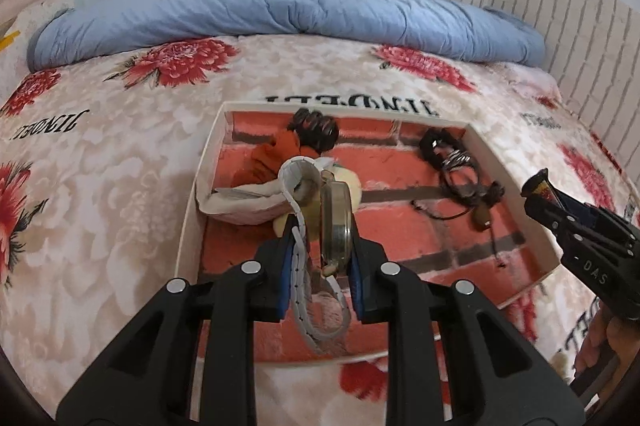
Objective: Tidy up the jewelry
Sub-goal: 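Carry the watch with the left tool while the right tool carries the claw clip into the tray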
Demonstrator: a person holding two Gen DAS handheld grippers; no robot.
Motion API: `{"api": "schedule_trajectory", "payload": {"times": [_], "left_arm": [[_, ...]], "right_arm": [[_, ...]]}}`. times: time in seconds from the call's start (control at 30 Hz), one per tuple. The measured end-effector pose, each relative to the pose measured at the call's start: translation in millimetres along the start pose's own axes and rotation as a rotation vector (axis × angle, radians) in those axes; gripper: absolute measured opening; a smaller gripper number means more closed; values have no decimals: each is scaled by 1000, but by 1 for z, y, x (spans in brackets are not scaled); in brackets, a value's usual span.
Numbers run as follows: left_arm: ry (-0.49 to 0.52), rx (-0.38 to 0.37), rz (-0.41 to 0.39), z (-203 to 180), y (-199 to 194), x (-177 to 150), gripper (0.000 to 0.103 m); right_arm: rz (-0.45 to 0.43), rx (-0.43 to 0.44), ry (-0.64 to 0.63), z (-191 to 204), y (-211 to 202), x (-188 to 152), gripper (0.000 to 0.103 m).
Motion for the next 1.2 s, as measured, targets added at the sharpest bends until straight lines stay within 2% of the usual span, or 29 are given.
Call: {"api": "schedule_trajectory", "payload": {"times": [0.27,0.5,1.03,1.2], "left_arm": [[16,7,-13,0,12,1,27],[29,29,15,-4,26,-3,28],[32,64,45,-1,40,-6,54],[43,75,50,-3,41,-8,59]], "right_arm": [[30,-14,30,-6,25,0,38],[48,-21,23,-4,36,-3,38],[109,-13,12,0,56,-9,38],[109,-6,21,-2,56,-9,39]]}}
Point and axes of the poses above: each gripper's, at about its wrist camera, not at the fingertips, and y roughly the way its jaws point, z to its left, x to its top, the point moved 5 cm from there along y, roughly the way its jaws point, and after that the axes turned 15 degrees about z, right-handed, at the moved point
